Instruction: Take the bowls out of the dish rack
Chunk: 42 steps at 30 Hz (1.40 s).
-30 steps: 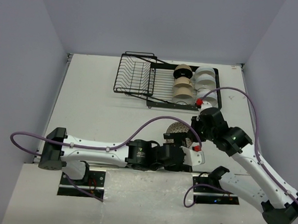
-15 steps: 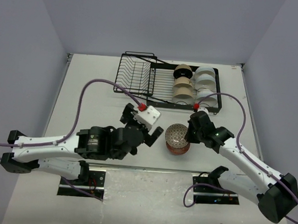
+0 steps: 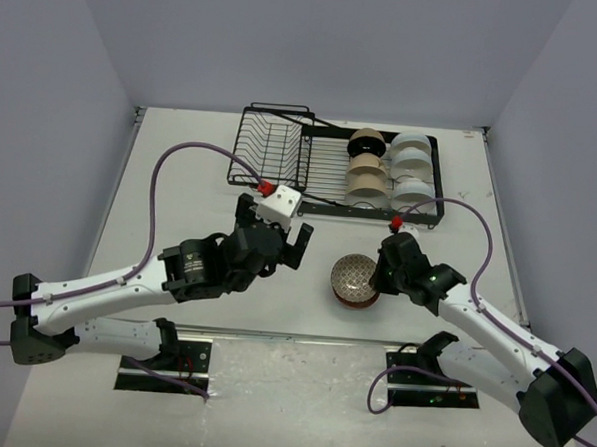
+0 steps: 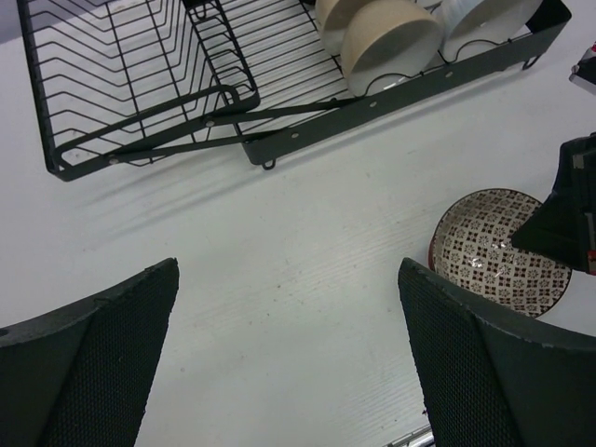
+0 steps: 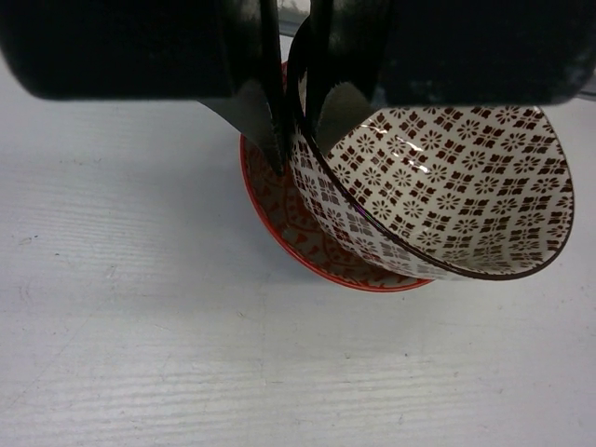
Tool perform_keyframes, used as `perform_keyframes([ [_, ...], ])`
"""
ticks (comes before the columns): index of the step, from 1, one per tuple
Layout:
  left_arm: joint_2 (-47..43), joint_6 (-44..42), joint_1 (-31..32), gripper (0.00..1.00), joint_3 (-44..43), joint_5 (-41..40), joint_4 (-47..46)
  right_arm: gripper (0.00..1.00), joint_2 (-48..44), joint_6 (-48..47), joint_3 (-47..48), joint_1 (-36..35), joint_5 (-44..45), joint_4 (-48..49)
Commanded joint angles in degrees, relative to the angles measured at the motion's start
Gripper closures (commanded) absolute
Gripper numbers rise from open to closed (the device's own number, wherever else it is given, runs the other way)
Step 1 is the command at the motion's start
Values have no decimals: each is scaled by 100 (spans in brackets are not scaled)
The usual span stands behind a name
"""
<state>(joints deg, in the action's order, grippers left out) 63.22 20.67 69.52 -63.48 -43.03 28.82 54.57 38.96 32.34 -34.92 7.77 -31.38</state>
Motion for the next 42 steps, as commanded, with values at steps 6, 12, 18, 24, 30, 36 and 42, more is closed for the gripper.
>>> perform_keyframes([
  [6,111,139,-158,0,64,383,-482,87,-104,85,141,2,-223,475],
  [12,147,113,-289,0,152,593,-588,79,-332,33,150,2,-294,369],
  [18,173,69,-307,0,213,787,-693,74,-464,-38,238,11,-268,141],
  [24,182,34,-316,0,275,875,-737,74,-596,-55,194,2,-258,70],
  [30,270,-1,-316,0,266,1007,-772,61,-482,-82,141,11,-311,61],
  [36,375,-19,-325,0,258,1103,-772,71,-640,-73,89,11,-311,61],
  [42,463,-10,-325,0,266,1156,-799,91,-737,-46,18,11,-258,35],
])
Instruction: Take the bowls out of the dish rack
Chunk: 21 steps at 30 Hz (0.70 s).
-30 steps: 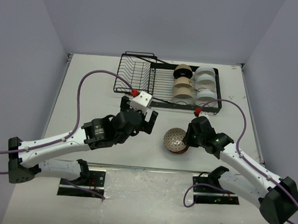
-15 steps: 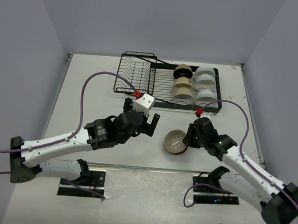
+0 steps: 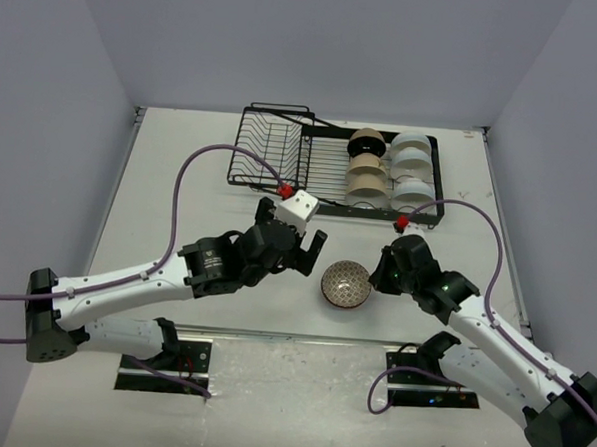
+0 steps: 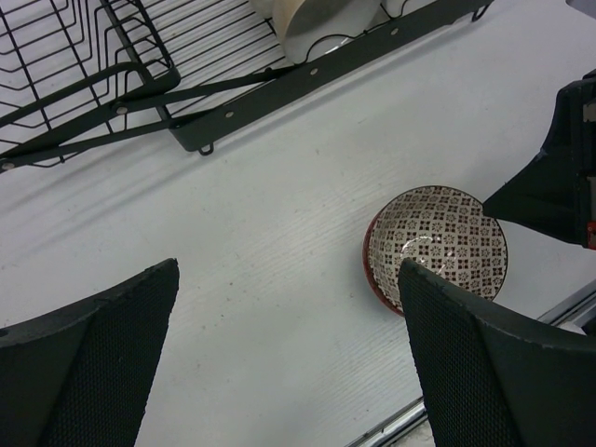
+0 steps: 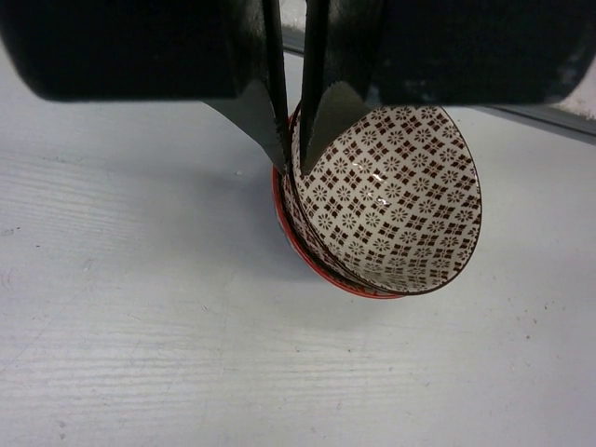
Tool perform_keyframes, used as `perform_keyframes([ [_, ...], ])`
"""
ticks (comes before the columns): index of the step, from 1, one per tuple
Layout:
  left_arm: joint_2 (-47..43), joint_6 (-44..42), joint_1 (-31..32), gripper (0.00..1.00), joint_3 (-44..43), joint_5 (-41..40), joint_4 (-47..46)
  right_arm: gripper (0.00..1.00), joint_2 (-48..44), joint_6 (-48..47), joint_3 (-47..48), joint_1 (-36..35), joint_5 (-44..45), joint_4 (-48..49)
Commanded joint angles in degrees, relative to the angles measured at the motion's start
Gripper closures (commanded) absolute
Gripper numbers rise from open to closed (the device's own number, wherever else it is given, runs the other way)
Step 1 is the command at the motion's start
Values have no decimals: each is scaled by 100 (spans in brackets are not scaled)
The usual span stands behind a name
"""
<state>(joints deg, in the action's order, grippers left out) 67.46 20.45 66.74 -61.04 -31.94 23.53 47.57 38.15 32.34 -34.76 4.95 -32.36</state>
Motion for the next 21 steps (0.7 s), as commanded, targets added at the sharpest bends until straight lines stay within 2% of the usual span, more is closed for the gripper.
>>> perform_keyframes([
  [1,65,12,-56,0,22,57,-279,92,-20,43,18,-4,15,142],
  [7,118,152,-126,0,13,48,-305,92,94,35,27,-4,-29,133],
  [13,109,670,-504,0,-22,100,-436,94,69,69,115,-4,-47,90],
  [17,101,803,-679,0,-49,302,-700,91,-563,96,448,-4,269,-103],
  [21,144,795,-724,0,-154,390,-779,81,-758,-88,1220,49,656,-560],
])
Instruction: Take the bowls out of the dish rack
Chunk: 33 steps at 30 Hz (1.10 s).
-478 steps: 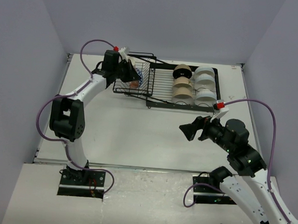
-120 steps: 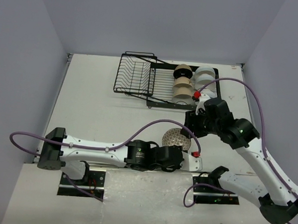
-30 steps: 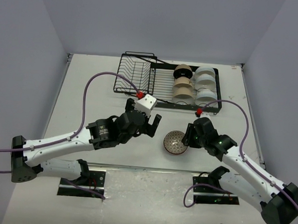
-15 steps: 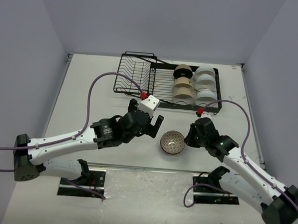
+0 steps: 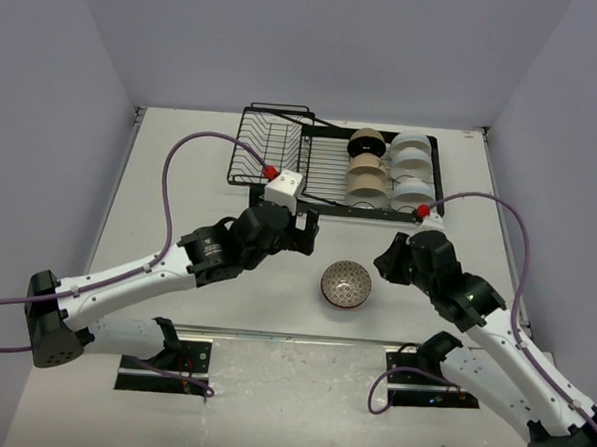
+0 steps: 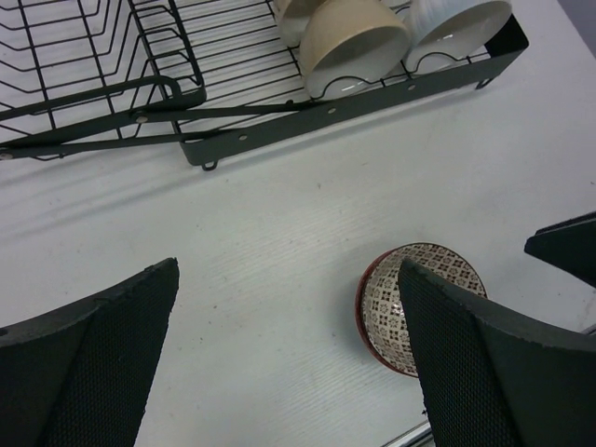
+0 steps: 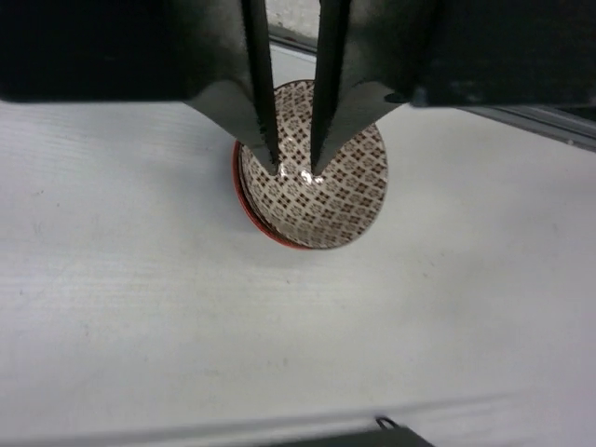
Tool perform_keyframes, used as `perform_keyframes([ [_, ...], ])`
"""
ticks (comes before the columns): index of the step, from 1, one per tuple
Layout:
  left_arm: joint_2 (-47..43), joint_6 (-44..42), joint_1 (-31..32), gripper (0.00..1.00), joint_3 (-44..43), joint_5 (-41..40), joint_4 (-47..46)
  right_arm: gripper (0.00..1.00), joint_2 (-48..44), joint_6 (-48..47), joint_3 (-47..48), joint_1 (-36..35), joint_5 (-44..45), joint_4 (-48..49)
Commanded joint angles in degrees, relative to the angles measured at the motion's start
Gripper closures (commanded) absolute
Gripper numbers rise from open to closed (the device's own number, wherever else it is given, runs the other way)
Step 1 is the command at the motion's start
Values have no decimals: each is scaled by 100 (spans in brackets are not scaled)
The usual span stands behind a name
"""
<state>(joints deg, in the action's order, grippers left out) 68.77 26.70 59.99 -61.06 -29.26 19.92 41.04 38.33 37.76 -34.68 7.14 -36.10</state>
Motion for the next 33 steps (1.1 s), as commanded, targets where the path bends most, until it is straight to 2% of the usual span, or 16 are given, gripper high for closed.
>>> perform_keyframes([
  [1,66,91,-57,0,-187,183,-463,76,-26,-167,785,57,542,-239],
  [3,415,-381,-57,0,-485,559,-498,71,18,-220,1013,101,639,-389],
  [4,600,-611,-57,0,-660,666,-437,65,1,-273,1066,110,675,-424],
  [5,1081,-822,-66,0,-879,745,-202,62,-43,-273,1145,154,823,-572],
  [7,1654,-1446,-66,0,-1757,562,307,48,-305,-291,1356,189,999,-897],
  [9,2585,-2024,-66,0,-2712,27,608,31,-525,-264,1733,181,1263,-1257],
  [11,3418,-2770,-75,0,-3531,-255,750,26,-884,-220,2137,189,1526,-1724],
  [15,4555,-4021,-84,0,-4500,33,803,17,-1361,-317,2701,189,1641,-2287],
  [17,4933,-4704,-110,0,-4888,270,627,16,-1475,-378,2920,189,1703,-2594],
  [21,5479,-5271,-189,0,-5503,446,679,14,-1722,-501,3027,180,1809,-2824],
  [26,6016,-5307,-338,2,-5759,465,645,14,-1731,-616,3036,189,1712,-2824],
  [33,6455,-5219,-505,13,-5795,210,215,14,-1669,-800,2931,180,1467,-2570],
])
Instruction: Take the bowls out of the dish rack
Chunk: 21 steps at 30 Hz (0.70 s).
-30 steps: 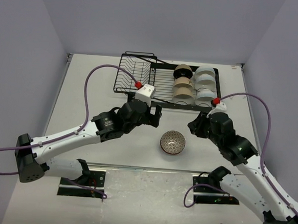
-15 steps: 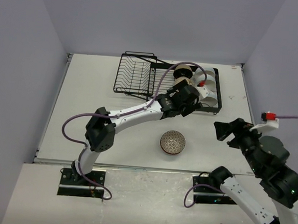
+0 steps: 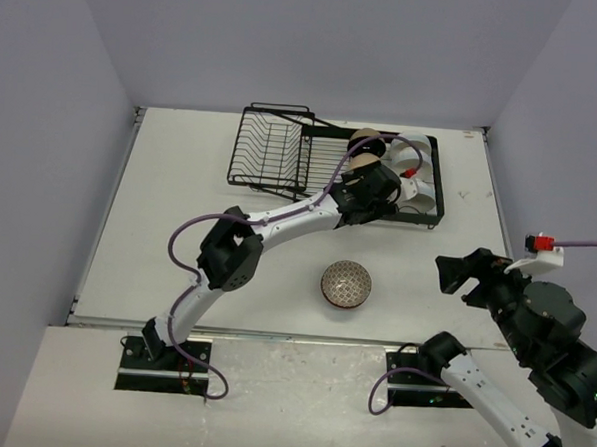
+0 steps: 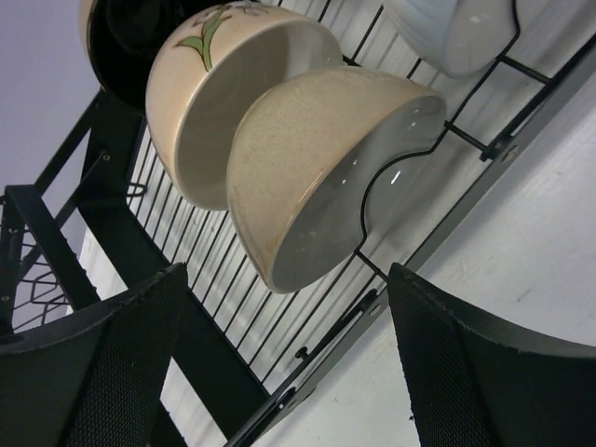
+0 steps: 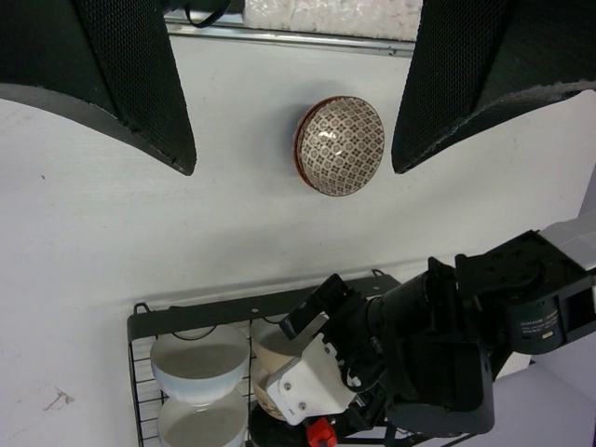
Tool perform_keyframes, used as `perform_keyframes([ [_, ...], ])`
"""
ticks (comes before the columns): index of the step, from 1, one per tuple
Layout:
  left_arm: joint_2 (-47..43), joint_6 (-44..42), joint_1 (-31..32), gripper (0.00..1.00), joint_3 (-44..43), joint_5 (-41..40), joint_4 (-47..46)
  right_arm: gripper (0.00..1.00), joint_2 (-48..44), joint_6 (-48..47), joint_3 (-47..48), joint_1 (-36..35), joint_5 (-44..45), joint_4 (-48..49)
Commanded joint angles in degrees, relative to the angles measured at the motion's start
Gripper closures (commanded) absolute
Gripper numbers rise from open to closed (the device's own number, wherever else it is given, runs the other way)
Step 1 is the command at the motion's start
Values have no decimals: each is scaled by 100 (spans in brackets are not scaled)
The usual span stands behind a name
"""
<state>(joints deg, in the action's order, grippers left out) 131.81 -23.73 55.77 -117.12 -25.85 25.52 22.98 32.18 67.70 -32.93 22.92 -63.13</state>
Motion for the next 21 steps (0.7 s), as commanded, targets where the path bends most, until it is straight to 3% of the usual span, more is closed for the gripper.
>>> perform_keyframes([
  [1,152,-176,-92,14,-145,-157,-459,14,145,-204,-116,14,-208,169],
  [8,310,-124,-119,40,101,-395,-1268,14,171,-300,-292,14,-358,354],
  [18,434,-9,-163,60,260,-299,-1629,13,66,-371,-433,14,-332,407],
  [21,425,-1,-154,75,365,-263,-1664,13,22,-406,-521,6,-332,468],
])
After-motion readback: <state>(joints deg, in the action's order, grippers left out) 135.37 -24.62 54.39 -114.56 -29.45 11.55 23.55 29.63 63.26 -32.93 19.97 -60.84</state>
